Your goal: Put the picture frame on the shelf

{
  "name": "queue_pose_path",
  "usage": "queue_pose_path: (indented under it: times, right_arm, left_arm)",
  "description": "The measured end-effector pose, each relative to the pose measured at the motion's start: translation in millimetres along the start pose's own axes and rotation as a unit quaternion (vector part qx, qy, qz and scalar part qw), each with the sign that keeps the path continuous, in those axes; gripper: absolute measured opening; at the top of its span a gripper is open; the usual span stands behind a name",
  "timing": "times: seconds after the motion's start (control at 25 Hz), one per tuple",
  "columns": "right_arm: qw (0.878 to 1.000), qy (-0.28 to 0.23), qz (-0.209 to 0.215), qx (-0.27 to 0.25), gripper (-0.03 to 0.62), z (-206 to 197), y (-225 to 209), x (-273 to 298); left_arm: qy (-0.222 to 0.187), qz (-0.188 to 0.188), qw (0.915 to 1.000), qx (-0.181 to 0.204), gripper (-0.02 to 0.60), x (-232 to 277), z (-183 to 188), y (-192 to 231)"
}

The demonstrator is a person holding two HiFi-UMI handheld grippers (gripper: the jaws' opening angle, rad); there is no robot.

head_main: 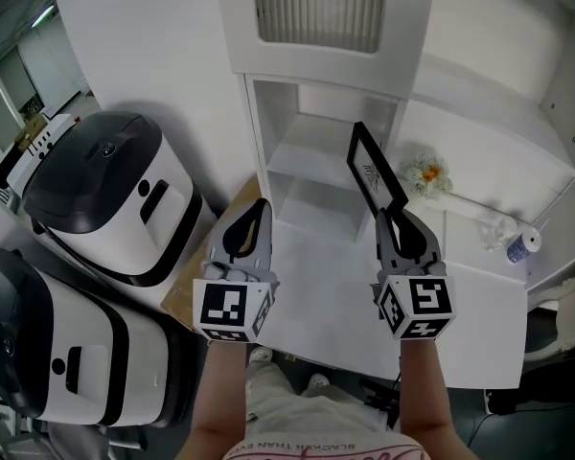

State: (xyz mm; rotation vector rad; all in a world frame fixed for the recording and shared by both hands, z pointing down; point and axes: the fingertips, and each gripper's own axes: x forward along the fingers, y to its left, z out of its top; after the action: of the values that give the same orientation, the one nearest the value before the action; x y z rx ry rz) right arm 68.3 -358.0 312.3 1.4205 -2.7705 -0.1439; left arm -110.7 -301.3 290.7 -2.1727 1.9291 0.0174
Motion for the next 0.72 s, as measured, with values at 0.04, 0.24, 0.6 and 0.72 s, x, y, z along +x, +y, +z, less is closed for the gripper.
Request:
queue_pose_path:
  times: [0.04,0.24,0.6,0.72]
  right_arm:
    - [1.000,0.001,-0.005,0.000,0.074,0,-1,3]
    - [0.999,0.005,-0.037,0.002,0.074,-2,0,19]
    - [0.993,0.007,-0.117,0.028,0.074,-2,9,49]
    - [0.989,0.011,-0.141,0.033,0.074,-3,15,59]
  left_arm:
    - [-0.002,-0.005,1.0000,-0.002,0.009,5,-1,3]
    - [-0.010,-0.037,0.9993,-0.004,0.009,26,-5,18]
    - [-0.028,-0.094,0.9951,-0.010,0.009,59,-9,70]
    - [-0.032,-0.112,0.9931,-0.015,0.009,68,-12,85]
